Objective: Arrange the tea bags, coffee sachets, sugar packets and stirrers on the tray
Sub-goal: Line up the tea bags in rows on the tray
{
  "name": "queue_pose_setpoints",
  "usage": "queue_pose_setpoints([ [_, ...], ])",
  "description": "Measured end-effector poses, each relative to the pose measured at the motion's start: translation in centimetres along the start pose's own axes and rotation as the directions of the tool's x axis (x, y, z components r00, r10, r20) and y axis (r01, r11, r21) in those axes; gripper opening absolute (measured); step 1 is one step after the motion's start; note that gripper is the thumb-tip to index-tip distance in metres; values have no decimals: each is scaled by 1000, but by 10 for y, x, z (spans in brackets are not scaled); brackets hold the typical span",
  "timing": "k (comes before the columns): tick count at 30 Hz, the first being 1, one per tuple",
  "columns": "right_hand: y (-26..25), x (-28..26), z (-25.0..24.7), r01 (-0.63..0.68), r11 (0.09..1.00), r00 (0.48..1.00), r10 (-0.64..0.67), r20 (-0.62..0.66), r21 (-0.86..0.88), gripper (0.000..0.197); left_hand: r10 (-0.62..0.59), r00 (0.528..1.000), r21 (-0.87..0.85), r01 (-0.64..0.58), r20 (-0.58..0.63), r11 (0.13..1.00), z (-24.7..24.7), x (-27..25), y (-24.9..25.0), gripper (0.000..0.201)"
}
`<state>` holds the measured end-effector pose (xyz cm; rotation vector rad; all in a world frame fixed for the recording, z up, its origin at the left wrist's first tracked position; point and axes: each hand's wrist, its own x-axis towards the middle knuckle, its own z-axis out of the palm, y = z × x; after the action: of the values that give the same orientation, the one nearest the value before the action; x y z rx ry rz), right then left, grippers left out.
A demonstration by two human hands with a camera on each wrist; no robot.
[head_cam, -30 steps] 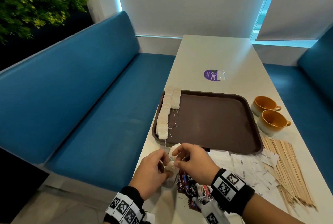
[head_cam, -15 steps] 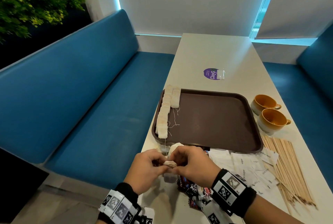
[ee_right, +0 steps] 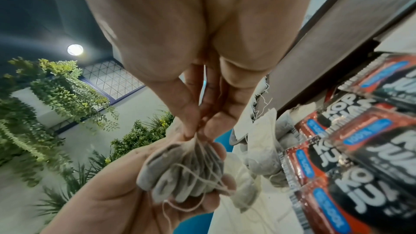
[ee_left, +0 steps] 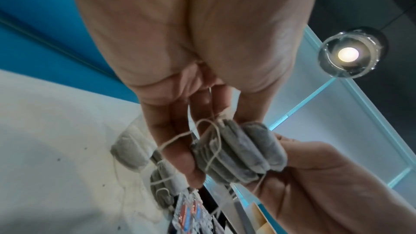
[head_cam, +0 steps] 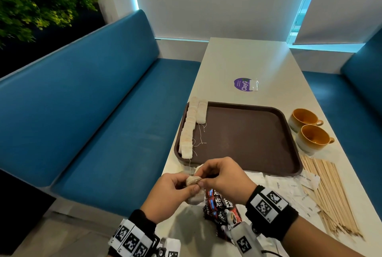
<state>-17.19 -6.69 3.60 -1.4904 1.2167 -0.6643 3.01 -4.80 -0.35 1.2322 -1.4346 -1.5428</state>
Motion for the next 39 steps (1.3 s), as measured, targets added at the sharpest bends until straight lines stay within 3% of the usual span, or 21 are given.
queue_pose_setpoints([
  [3,-1,0,-2,-22,1000,1000,22,19,17,12,14,999,83,-10,-44,997,-6,-2,-5,32],
  [5,-1,4,-8,-62,998,996,63,-65,9,10,30,996,126,-19,-85,992,-9,-4,-6,19],
  [6,1,7,-13,-93,995,987,87,-138,-39,9,39,993,123,-25,-110,992,-10,-5,-5,12],
  [8,7,15,-26,-163,964,956,102,-275,-209,11,85,976,151,-55,-201,987,-14,-9,-6,21],
  [11,17,26,-37,-269,857,946,149,-288,-440,14,181,929,211,-116,-323,971,-26,-14,-11,13],
  [16,21,34,-24,-342,735,939,251,-234,-585,28,173,951,-113,-207,-258,972,-35,-22,2,38],
  [20,19,37,-13,-362,708,932,263,-250,-606,34,155,978,-41,-162,-139,986,-39,-21,6,35],
  [25,24,39,-10,-336,759,938,216,-271,-557,22,57,998,194,-49,-36,980,-33,-27,-1,6],
  [30,25,32,-16,-232,872,963,143,-229,-431,16,135,990,555,-90,-40,827,-33,-39,-12,10],
  [34,19,19,-18,-123,945,980,69,-184,-303,14,231,965,586,-119,-121,802,-36,-49,-14,10],
  [39,7,5,-17,-4,986,986,-23,-163,-167,16,397,912,536,-286,-101,794,-28,-50,7,14],
])
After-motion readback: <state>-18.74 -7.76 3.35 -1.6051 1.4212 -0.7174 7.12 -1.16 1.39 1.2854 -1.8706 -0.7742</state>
